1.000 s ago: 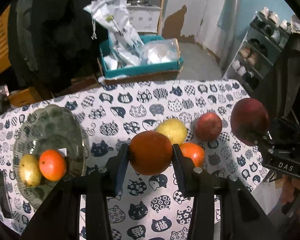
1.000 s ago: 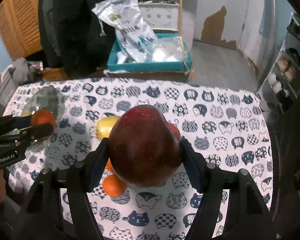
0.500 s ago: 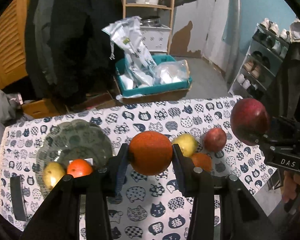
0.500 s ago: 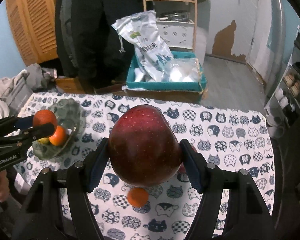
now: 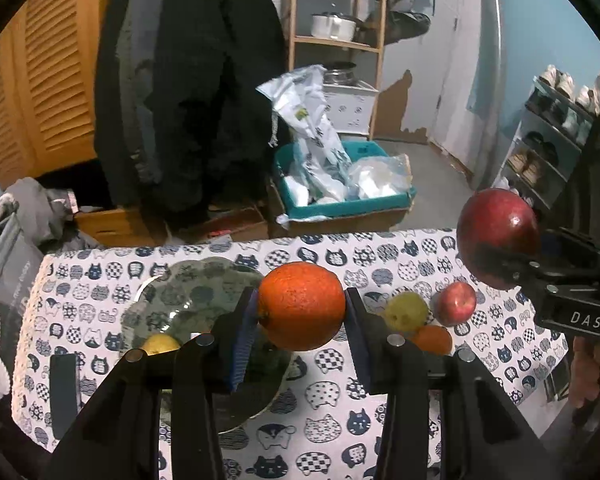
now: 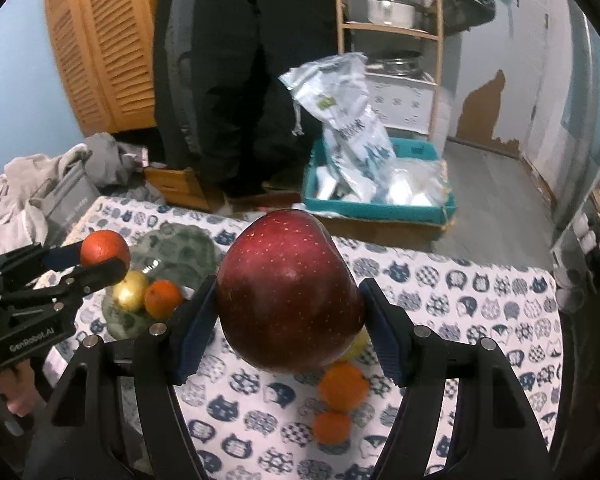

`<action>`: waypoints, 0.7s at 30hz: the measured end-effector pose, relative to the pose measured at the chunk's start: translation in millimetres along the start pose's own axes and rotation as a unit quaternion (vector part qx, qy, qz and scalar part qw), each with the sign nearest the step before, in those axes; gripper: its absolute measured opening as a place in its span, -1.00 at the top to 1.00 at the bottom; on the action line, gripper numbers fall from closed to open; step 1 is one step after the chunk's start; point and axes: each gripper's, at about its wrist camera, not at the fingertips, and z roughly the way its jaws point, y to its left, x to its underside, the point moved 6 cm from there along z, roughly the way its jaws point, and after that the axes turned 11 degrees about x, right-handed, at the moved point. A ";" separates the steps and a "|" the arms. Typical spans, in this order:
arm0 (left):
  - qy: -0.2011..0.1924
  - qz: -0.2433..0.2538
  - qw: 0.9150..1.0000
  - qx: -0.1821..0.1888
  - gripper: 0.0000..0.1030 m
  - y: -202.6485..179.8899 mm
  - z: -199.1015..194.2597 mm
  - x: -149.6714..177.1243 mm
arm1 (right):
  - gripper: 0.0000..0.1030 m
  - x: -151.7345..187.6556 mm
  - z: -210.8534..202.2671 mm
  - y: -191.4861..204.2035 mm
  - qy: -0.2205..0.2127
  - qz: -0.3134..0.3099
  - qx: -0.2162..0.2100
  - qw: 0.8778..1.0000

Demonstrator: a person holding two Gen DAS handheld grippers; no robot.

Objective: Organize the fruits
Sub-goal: 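Lift and carry the mandarin with the left tool while the right tool carries the apple toward the bowl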

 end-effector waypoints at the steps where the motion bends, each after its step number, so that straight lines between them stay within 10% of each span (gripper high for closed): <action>1: -0.002 -0.002 1.000 -0.001 0.16 3.3 -2.4 -1.2 | -0.37 -2.2 0.4 3.9 -0.001 -0.001 -0.003 1.000; 21: 0.000 -0.053 0.998 -0.035 0.16 100.6 -14.8 -14.6 | -0.37 -44.0 35.7 87.4 0.015 -0.021 -0.050 0.998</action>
